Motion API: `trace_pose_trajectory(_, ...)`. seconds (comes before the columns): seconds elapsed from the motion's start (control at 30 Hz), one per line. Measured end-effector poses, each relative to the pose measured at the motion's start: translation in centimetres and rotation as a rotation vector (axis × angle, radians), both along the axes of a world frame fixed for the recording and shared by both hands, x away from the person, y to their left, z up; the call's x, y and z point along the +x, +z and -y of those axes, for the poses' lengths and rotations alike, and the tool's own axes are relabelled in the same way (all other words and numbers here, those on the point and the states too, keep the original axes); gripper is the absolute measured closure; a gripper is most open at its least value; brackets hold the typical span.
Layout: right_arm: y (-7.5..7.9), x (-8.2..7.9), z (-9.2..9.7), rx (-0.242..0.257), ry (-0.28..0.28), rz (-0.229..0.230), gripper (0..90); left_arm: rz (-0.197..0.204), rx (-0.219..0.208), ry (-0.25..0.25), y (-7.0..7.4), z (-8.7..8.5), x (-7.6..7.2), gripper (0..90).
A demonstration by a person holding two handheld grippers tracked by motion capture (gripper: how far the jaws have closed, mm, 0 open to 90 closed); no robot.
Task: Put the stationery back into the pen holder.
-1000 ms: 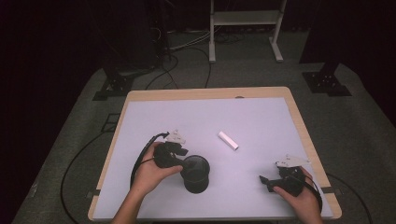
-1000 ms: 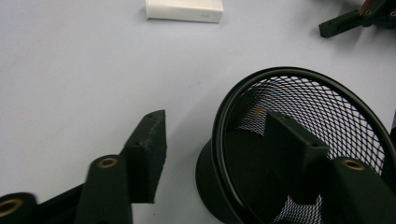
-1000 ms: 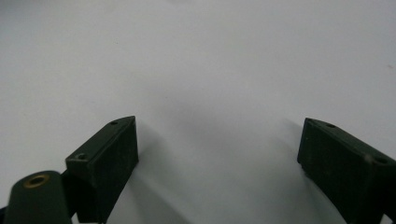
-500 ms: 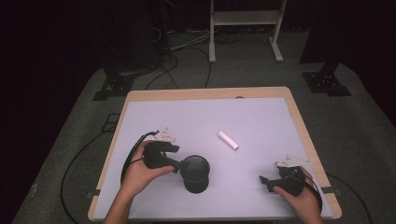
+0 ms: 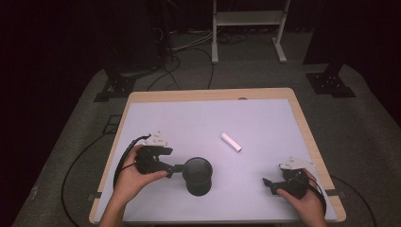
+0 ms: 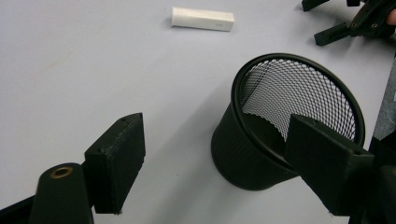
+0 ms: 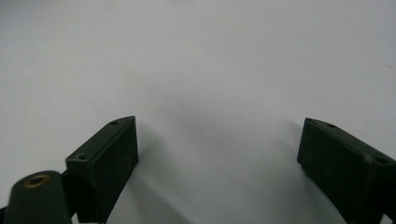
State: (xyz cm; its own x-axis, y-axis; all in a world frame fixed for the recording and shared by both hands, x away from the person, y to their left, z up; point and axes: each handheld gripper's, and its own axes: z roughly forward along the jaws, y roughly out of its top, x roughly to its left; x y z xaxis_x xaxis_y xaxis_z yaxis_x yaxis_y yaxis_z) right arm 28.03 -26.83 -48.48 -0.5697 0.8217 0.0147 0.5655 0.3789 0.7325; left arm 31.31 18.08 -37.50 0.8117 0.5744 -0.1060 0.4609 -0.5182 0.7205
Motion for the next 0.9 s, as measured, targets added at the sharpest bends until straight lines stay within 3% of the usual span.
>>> trace_pose_trajectory(0.3, 0.0, 0.0, 0.0, 0.0, 0.0, 0.0, 11.3, -0.004, -0.004, 0.038, -1.4, -2.0, -0.7, 16.9)
trace_pose_trajectory(0.67, 0.0, 0.0, 0.0, -0.002, -0.001, 0.0, 11.3, -0.013, 0.021, 0.074, -3.5, -3.5, -1.4, 12.0)
trace_pose_trajectory(0.83, 0.0, 0.0, 0.0, -0.004, 0.0, 0.0, 11.3, -0.013, 0.055, 0.106, -4.8, -4.1, -1.6, 11.4)
trace_pose_trajectory(0.9, 0.0, 0.0, 0.0, -0.006, 0.001, -0.001, 11.2, -0.029, 0.06, 0.115, -5.3, -4.3, -1.8, 11.4)
